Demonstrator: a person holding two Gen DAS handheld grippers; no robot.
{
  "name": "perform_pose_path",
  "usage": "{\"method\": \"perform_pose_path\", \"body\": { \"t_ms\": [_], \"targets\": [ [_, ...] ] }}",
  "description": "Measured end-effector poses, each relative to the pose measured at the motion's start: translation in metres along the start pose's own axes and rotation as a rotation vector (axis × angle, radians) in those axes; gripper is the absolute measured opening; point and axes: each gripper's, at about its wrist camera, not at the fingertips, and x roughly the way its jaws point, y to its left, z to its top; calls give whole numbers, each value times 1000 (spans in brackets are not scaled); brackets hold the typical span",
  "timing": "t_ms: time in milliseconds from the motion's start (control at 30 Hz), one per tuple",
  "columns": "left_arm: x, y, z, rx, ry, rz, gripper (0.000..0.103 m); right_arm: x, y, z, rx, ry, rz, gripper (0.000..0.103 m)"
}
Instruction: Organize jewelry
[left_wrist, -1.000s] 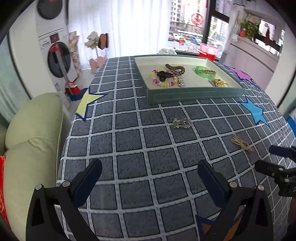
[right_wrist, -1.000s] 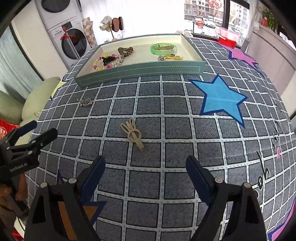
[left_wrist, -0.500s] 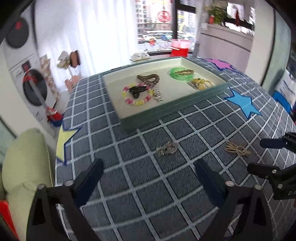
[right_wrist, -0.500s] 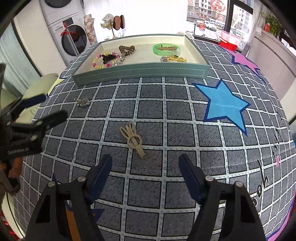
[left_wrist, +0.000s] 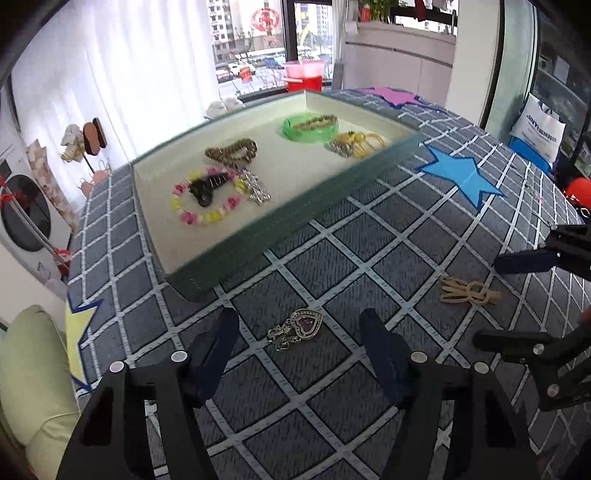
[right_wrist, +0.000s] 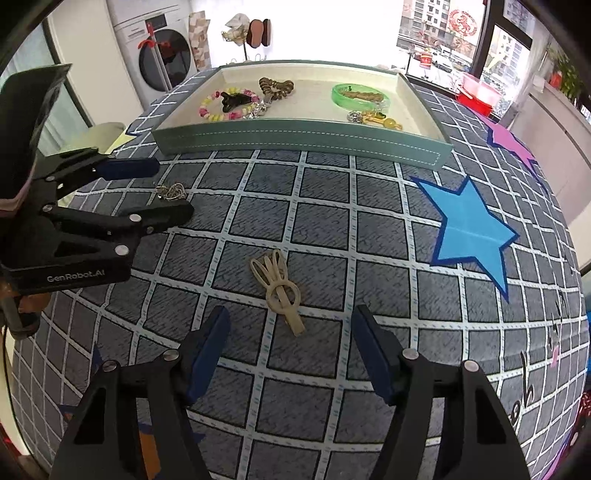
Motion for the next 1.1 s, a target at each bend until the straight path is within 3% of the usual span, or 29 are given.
{"method": "perform_pose_path", "body": {
  "t_ms": [67,200,300,333,433,500,567,1100],
  "targets": [
    [2,0,0,6,-2,-16,81,1,1,2,-17,6,0,70],
    [3,2,0,3,8,-70,69,2,4,3,-45,13,2,65],
    [0,-1,-1,19,9,-91,48,2,6,4,-54,21,8,59],
    [0,-1,-1,22,12,-89,45,2,7,5,-55,22,9,58],
    [-1,-4,-2,22,10,-79,44,1,10,5,-55,25,11,48],
    [-3,-4,-5,7,3,-71,43,-1,12,5,-47,23,8,27],
    [-4,-5,-7,-7,-1,-62,43,-1,11,5,-35,24,7,19],
    [-35,-11,-27,-243,-24,17,43,-30,-12,-3,114,-66,77,19]
  ]
}}
